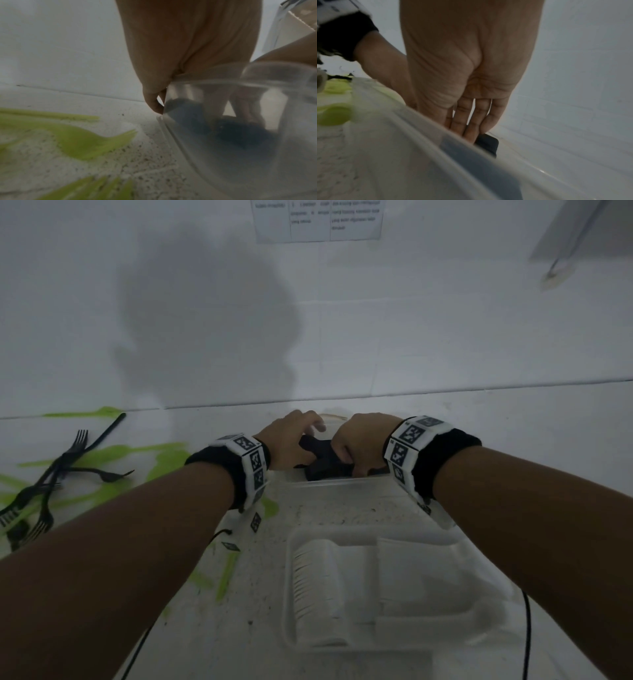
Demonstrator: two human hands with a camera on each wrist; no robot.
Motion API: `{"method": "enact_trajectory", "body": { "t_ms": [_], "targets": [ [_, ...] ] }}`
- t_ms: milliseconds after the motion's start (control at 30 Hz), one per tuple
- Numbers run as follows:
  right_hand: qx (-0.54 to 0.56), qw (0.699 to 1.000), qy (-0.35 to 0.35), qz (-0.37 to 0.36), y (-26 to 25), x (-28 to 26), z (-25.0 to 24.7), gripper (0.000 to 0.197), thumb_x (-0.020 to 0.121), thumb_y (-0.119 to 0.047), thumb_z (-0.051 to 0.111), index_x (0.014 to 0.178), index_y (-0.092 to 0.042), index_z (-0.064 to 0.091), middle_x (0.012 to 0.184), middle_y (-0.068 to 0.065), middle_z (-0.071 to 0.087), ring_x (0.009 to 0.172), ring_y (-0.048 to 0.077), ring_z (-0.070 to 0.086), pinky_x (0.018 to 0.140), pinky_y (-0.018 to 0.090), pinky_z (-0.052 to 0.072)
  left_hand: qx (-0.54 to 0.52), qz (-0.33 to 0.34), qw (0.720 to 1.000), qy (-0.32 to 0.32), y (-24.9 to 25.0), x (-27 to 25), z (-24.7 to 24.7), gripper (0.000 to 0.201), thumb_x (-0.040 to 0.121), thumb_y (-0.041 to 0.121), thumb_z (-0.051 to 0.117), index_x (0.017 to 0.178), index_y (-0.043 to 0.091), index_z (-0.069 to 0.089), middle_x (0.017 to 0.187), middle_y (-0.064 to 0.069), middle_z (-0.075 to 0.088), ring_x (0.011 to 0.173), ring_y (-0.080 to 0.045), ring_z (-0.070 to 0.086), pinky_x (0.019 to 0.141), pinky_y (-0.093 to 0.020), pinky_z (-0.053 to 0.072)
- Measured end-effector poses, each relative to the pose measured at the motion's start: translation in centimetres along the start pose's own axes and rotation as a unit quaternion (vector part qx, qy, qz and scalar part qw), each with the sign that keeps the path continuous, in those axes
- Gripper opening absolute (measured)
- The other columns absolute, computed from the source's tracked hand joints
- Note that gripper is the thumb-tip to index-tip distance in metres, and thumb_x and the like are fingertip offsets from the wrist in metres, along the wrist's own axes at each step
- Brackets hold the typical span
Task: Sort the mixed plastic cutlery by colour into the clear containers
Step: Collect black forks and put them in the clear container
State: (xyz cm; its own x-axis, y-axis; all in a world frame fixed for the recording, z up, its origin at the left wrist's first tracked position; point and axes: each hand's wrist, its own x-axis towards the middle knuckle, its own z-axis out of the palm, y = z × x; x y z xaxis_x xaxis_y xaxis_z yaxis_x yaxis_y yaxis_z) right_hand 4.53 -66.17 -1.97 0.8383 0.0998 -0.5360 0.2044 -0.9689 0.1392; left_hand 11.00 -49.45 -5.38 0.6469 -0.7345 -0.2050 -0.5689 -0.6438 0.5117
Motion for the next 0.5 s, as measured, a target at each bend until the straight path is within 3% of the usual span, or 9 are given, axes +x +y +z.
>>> {"method": "enact_trajectory", "body": {
  "t_ms": [67,133,267,333,400,433,500],
  "targets": [
    [-0.022,1.0,0.004,0.002,-0.4,0.0,-0.1,0.016,0.097,-0.028,0.066,0.107,-0.016,0.064,0.107,0.004,0.062,0.092,0.021,0.056,0.076,0.031,0.045,0.004,-0.006,1.0,-0.014,-0.1,0.1,0.0,0.061,0.086,0.022,0.076,0.139,0.023,0.047,0.129,-0.006,0.047,0.119,-0.024,0.054,0.102,-0.041,0.048],
    [-0.037,0.999,-0.019,-0.004,-0.7,-0.2,-0.4,0.03,0.093,-0.034,0.072,0.115,-0.015,0.066,0.112,0.004,0.066,0.095,0.023,0.061,0.075,0.031,0.045,-0.014,-0.027,0.999,-0.036,0.1,0.3,-0.3,0.07,0.085,0.026,0.074,0.147,0.028,0.042,0.136,-0.005,0.043,0.125,-0.024,0.049,0.107,-0.043,0.045],
    [-0.043,0.999,-0.018,-0.001,-1.3,-0.2,-0.6,0.038,0.09,-0.039,0.075,0.118,-0.015,0.068,0.113,0.004,0.068,0.101,0.025,0.066,0.076,0.031,0.049,-0.044,-0.059,0.995,-0.071,0.4,0.6,-0.9,0.099,0.065,0.051,0.083,0.15,0.037,0.035,0.14,0.003,0.037,0.134,-0.02,0.041,0.113,-0.044,0.04],
    [-0.023,1.0,0.01,-0.004,-1.8,-0.1,-0.6,0.035,0.09,-0.041,0.073,0.115,-0.015,0.069,0.101,0.002,0.065,0.091,0.022,0.063,0.074,0.031,0.049,-0.002,-0.041,0.996,-0.074,0.2,0.4,-0.7,0.108,0.064,0.047,0.093,0.152,0.034,0.031,0.144,0.001,0.035,0.135,-0.018,0.039,0.113,-0.044,0.04],
    [-0.026,0.999,0.047,-0.009,-2.5,0.0,-0.6,0.031,0.092,-0.038,0.07,0.114,-0.016,0.066,0.082,-0.003,0.05,0.075,0.017,0.051,0.07,0.032,0.045,0.037,-0.027,0.997,-0.057,0.0,0.3,-0.4,0.105,0.066,0.04,0.093,0.151,0.031,0.031,0.145,-0.001,0.035,0.135,-0.02,0.04,0.11,-0.048,0.043],
    [-0.034,0.998,0.058,-0.009,-2.9,0.1,-0.6,0.03,0.093,-0.037,0.069,0.115,-0.016,0.065,0.078,-0.004,0.044,0.069,0.014,0.046,0.068,0.032,0.044,0.047,-0.024,0.997,-0.05,0.0,0.3,-0.3,0.103,0.066,0.038,0.093,0.149,0.03,0.032,0.144,-0.001,0.036,0.134,-0.022,0.041,0.109,-0.05,0.044],
    [-0.045,0.998,0.04,0.001,-3.1,0.2,-0.9,0.034,0.093,-0.038,0.07,0.117,-0.015,0.064,0.085,-0.001,0.054,0.071,0.015,0.052,0.068,0.032,0.044,0.049,-0.018,0.998,-0.043,-0.1,0.3,-0.1,0.098,0.067,0.036,0.092,0.146,0.029,0.035,0.142,-0.002,0.038,0.132,-0.025,0.043,0.106,-0.05,0.046]
  ]
}}
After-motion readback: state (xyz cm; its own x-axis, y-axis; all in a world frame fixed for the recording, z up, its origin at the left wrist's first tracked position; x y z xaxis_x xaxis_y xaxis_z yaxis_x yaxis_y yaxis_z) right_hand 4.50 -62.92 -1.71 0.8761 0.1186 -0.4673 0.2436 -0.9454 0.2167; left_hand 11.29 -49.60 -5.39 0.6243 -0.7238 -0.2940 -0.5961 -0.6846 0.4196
